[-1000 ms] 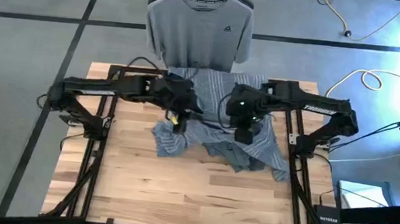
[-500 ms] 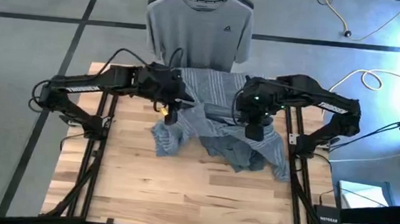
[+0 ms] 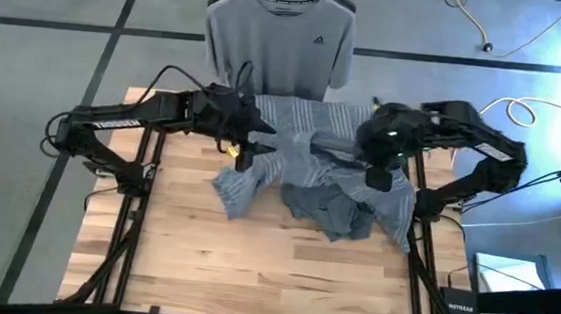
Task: Unhang clothes
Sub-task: Remove the polo shirt from the hanger
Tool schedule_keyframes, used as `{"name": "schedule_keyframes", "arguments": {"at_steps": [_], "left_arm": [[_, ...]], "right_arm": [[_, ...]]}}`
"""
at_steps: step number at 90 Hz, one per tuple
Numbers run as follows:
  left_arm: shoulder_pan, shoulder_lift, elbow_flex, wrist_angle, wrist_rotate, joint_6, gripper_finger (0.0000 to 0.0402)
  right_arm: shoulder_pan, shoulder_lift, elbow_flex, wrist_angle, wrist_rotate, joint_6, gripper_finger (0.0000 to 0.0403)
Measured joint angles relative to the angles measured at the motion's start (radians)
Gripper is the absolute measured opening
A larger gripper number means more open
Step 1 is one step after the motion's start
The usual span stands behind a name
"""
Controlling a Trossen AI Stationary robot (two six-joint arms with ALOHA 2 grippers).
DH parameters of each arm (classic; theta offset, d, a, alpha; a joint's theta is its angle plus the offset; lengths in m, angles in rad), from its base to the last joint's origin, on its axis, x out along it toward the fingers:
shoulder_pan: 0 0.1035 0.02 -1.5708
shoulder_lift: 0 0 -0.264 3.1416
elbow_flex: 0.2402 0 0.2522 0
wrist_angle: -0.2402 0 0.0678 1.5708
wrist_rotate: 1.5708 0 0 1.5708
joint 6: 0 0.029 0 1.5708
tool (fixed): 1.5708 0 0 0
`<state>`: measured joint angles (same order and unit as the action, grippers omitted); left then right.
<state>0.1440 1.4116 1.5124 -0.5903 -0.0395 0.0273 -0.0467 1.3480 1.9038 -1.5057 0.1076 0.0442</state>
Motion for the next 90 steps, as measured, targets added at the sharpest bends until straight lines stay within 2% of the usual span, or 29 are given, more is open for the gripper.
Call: {"name": "schedule_keyframes", "arguments": {"at_steps": [9,32,43,52,64,67,81,90], "left_arm": [[0.001,0.008,0.0,0.013,-0.049,0.032,0.0239],[0.001,0.013,0.0,0.198,-0.069,0.103,0.0241],[0.013,0.013,0.0,0.199,-0.096,0.159,0.0235],[0.008,0.013,0.0,0.155,-0.155,0.194,0.0185],[0.006,0.013,0.0,0.135,-0.165,0.194,0.0047],[0.007,0.013,0.0,0.134,-0.167,0.193,0.0024],[0.011,0.007,0.0,0.095,-0.267,0.184,0.0002],[0.031,-0.008,0.0,0.021,-0.283,0.169,0.0001]], "right_arm": [[0.0,-0.043,0.0,0.032,0.005,0.009,0.0023],[0.0,-0.041,-0.002,0.036,-0.004,0.036,0.0023],[0.0,-0.041,-0.002,0.037,-0.004,0.041,0.0023],[0.0,-0.042,-0.002,0.037,0.015,0.041,0.0023],[0.0,-0.042,-0.002,0.038,0.019,0.039,0.0024],[0.0,-0.042,-0.002,0.039,0.017,0.038,0.0024],[0.0,-0.047,-0.011,0.049,0.015,0.025,0.0023],[0.0,-0.091,-0.071,0.117,0.025,0.023,0.0023]]}}
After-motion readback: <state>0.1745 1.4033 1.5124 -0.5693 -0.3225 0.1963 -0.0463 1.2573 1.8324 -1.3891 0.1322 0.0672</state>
